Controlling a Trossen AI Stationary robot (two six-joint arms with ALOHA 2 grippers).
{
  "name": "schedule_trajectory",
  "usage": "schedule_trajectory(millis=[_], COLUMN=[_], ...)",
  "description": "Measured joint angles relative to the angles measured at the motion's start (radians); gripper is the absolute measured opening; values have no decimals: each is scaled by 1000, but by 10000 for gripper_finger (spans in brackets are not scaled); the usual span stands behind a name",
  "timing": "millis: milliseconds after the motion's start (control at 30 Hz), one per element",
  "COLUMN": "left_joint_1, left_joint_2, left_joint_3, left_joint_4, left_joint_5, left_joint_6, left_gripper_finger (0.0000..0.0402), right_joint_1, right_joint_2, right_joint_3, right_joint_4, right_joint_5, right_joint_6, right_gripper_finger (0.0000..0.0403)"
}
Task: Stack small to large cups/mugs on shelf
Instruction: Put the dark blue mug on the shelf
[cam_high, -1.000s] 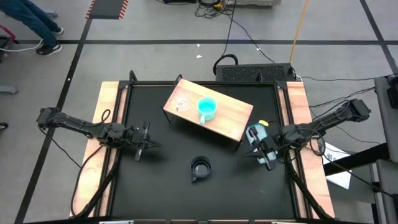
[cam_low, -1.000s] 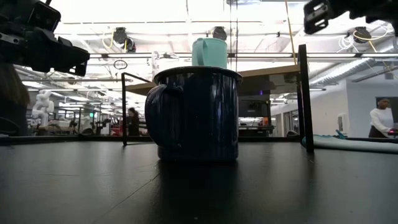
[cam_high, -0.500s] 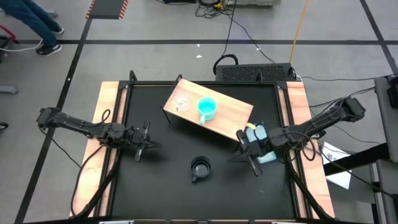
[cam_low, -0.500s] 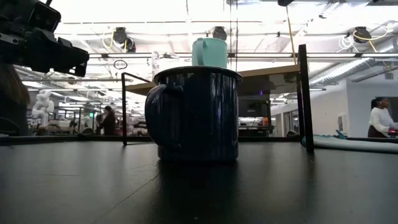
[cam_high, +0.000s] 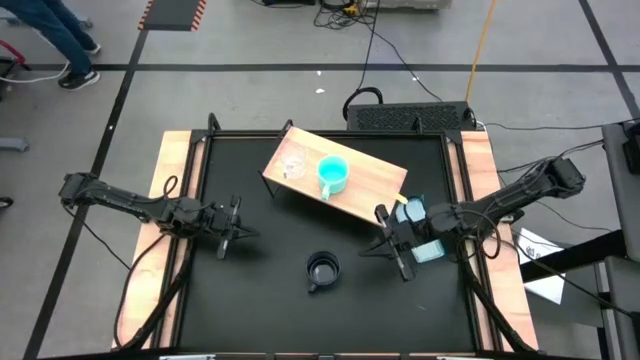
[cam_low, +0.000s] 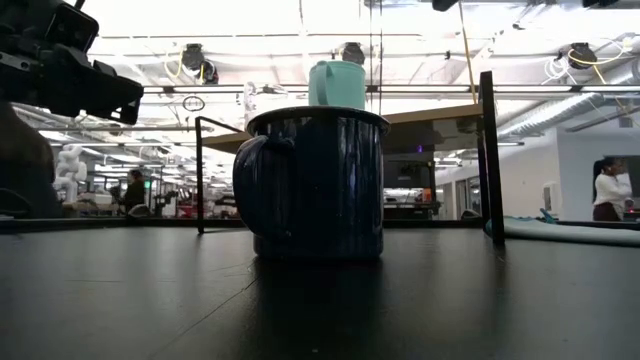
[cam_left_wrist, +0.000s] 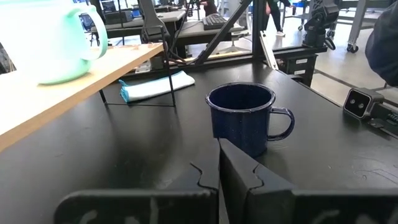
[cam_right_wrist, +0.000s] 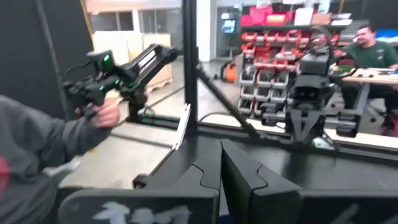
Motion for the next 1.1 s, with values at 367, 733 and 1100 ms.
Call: schedule_trajectory(millis=[367, 733, 1100], left_joint_1=[0, 0, 0], left_joint_2=[0, 0, 0], left_joint_3=[0, 1, 1], left_joint_4=[-9, -25, -72], left_joint_5=[-1, -5, -5], left_joint_6=[-10, -10, -13], left_gripper_finger=[8, 8, 8], right_joint_1=[-30, -17, -13], right_joint_2=[84, 235, 390], right_joint_3=[81, 395, 638], right_joint_4=[-103, -598, -913], right_joint_5=[-11, -69, -70], right_joint_6=[-7, -142, -219], right_gripper_finger=[0, 0, 0])
